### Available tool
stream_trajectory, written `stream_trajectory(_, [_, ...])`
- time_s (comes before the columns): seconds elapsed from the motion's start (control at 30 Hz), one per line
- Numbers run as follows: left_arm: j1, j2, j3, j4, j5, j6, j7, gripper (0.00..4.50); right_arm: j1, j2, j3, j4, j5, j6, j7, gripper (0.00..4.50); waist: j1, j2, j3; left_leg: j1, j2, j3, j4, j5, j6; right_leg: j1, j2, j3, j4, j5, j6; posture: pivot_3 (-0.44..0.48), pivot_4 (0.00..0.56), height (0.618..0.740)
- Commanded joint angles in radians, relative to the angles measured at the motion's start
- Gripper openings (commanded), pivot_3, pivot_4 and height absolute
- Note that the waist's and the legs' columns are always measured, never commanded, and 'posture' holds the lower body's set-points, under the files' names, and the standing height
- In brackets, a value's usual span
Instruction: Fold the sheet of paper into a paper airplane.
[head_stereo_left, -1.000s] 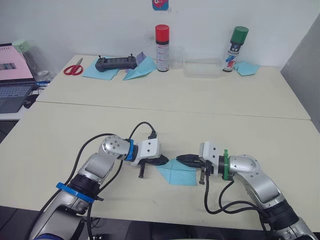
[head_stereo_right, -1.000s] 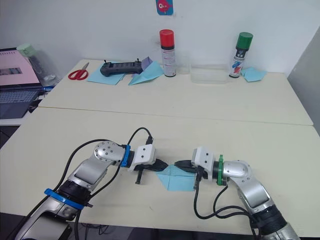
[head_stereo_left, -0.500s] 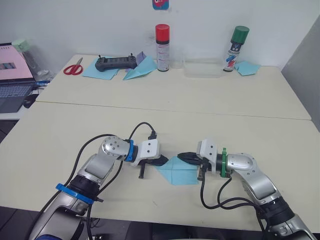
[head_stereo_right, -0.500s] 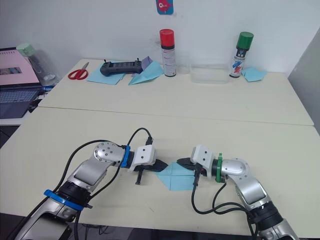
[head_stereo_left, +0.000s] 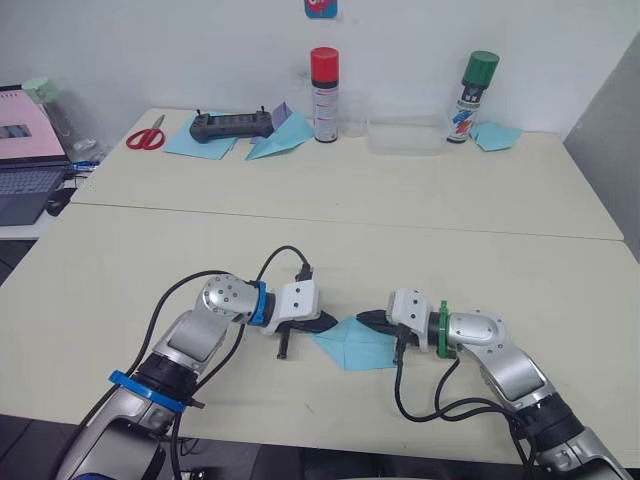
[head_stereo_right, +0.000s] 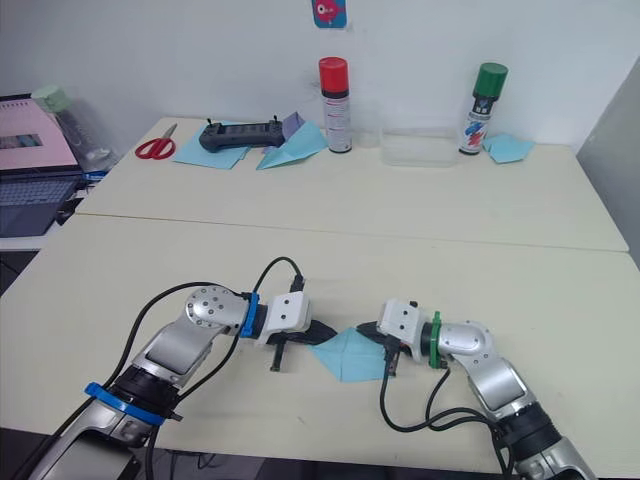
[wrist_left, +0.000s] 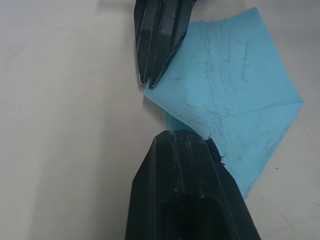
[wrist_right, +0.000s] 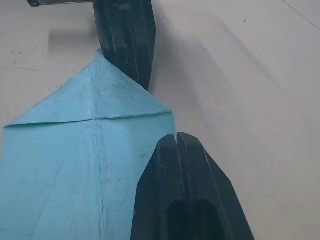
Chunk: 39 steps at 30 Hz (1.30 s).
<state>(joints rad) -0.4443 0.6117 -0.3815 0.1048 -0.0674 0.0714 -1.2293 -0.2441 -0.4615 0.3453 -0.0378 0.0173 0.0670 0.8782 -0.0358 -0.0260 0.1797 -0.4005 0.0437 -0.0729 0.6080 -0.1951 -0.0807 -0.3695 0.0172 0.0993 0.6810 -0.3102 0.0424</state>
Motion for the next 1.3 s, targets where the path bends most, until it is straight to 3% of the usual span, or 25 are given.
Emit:
stream_trajectory(0.03, [0.019, 0.036, -0.002, 0.035, 0.031, 0.046, -0.007, 0.00, 0.010, -0.008, 0.020, 0.035, -0.055, 0.003, -0.028, 0.01, -0.002, 0.000, 0.000, 0.000, 0.000, 0.000, 0.000, 0.000, 0.000, 0.000, 0.000, 0.000, 0.000, 0.000, 0.000, 0.000, 0.150, 0.740])
stream_trajectory(0.13, [-0.013, 0.019, 0.085, 0.008, -0.027, 0.075, 0.039, 0.00, 0.014, -0.003, 0.024, 0.039, -0.060, 0.002, -0.043, 0.01, -0.006, 0.000, 0.000, 0.000, 0.000, 0.000, 0.000, 0.000, 0.000, 0.000, 0.000, 0.000, 0.000, 0.000, 0.000, 0.000, 0.150, 0.740])
stream_trajectory(0.33, [-0.020, 0.002, 0.141, -0.114, -0.120, 0.178, 0.034, 0.00, 0.021, -0.006, 0.022, 0.038, -0.060, -0.003, -0.046, 0.01, -0.015, -0.001, 0.000, -0.001, 0.000, 0.000, 0.000, 0.000, 0.000, -0.001, 0.000, 0.000, 0.000, 0.000, 0.001, 0.000, 0.150, 0.740])
stream_trajectory(0.5, [0.012, -0.033, 0.083, -0.146, -0.099, 0.166, 0.038, 0.00, 0.022, -0.011, 0.017, 0.027, -0.056, 0.003, -0.043, 0.01, -0.015, -0.001, 0.000, -0.001, 0.000, 0.000, 0.000, 0.000, 0.000, 0.000, 0.000, 0.000, 0.000, 0.001, 0.001, 0.000, 0.150, 0.740])
stream_trajectory(0.7, [0.084, 0.018, -0.001, -0.119, -0.012, 0.108, 0.011, 0.00, 0.023, -0.019, 0.007, 0.020, -0.055, 0.007, -0.045, 0.01, -0.014, -0.001, 0.000, -0.001, 0.000, 0.000, 0.000, 0.000, 0.000, -0.001, 0.000, 0.000, 0.000, 0.001, 0.001, 0.000, 0.150, 0.740])
stream_trajectory(0.93, [0.122, 0.041, -0.015, -0.049, 0.030, 0.050, 0.026, 0.00, 0.028, 0.010, -0.029, -0.027, 0.019, 0.012, -0.045, 0.01, -0.014, -0.001, 0.000, 0.000, 0.000, 0.000, 0.000, 0.000, 0.000, 0.000, -0.001, 0.000, 0.000, -0.002, -0.003, 0.000, 0.150, 0.740])
stream_trajectory(1.03, [0.136, 0.044, -0.010, -0.025, 0.036, 0.042, 0.040, 0.00, 0.022, 0.023, -0.085, -0.092, 0.121, 0.067, -0.027, 0.57, -0.014, -0.001, 0.000, 0.000, 0.000, 0.000, 0.000, 0.000, 0.000, 0.000, 0.000, 0.000, 0.000, 0.000, 0.000, 0.000, 0.150, 0.740])
stream_trajectory(1.27, [0.191, 0.066, 0.020, -0.024, 0.017, 0.069, 0.053, 0.00, -0.039, 0.041, -0.184, -0.261, 0.315, 0.264, -0.024, 3.03, -0.022, 0.000, -0.001, 0.001, 0.001, 0.000, 0.000, 0.000, 0.000, 0.000, 0.000, 0.000, 0.001, 0.000, -0.001, 0.000, 0.150, 0.740])
stream_trajectory(1.3, [0.195, 0.066, 0.022, -0.025, 0.014, 0.072, 0.054, 0.00, -0.036, 0.034, -0.170, -0.275, 0.320, 0.275, -0.009, 3.03, -0.022, 0.000, -0.001, 0.001, 0.002, 0.000, 0.000, 0.000, 0.000, 0.000, 0.000, 0.000, 0.001, 0.000, -0.001, 0.000, 0.150, 0.740])
